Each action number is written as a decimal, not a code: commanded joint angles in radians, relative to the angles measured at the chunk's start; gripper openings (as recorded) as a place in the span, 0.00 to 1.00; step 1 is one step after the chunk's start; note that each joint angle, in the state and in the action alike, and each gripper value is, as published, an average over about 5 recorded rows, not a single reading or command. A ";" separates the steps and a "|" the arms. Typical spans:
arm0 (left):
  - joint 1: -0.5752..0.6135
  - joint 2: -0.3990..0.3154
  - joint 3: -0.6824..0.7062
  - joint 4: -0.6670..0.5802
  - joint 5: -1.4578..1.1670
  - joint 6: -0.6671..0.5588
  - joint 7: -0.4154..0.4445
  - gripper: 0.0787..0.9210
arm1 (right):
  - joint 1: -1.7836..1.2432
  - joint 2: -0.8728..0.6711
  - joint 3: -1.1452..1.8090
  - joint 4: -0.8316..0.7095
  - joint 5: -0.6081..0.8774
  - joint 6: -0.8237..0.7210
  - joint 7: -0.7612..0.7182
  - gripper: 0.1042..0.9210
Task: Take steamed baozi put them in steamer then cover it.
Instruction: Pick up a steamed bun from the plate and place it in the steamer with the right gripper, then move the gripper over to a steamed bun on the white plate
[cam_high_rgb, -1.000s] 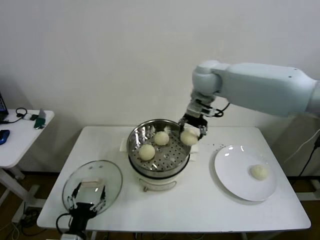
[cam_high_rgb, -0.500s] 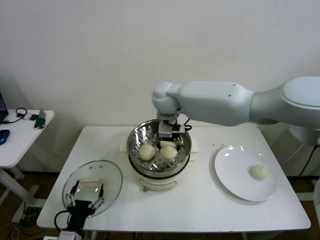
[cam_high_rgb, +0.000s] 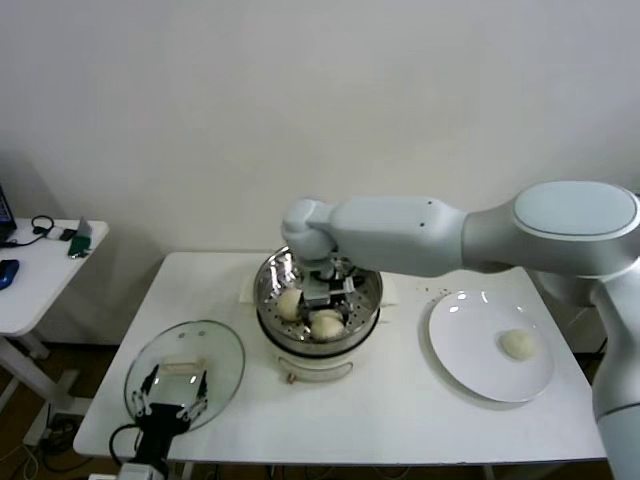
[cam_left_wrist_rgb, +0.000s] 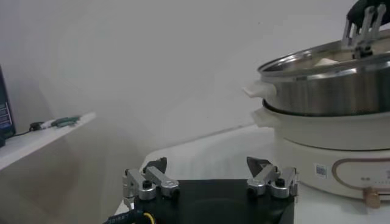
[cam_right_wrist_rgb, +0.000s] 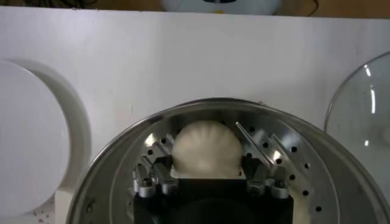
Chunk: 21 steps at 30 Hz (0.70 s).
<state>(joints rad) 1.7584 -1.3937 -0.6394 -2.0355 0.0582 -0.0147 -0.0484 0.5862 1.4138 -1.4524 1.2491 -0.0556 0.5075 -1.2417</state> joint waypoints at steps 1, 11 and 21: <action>0.001 0.000 0.001 0.002 0.000 -0.001 0.000 0.88 | -0.015 0.010 0.012 -0.001 -0.034 0.012 -0.004 0.87; 0.002 0.001 0.003 -0.001 -0.001 -0.001 -0.001 0.88 | 0.091 -0.103 0.065 0.025 -0.015 0.015 0.005 0.88; 0.008 0.006 0.004 -0.009 -0.007 -0.006 -0.001 0.88 | 0.307 -0.429 -0.205 0.026 0.404 -0.395 0.224 0.88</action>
<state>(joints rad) 1.7662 -1.3861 -0.6367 -2.0437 0.0515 -0.0195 -0.0496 0.7566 1.2035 -1.5079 1.2700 0.1043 0.3568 -1.1433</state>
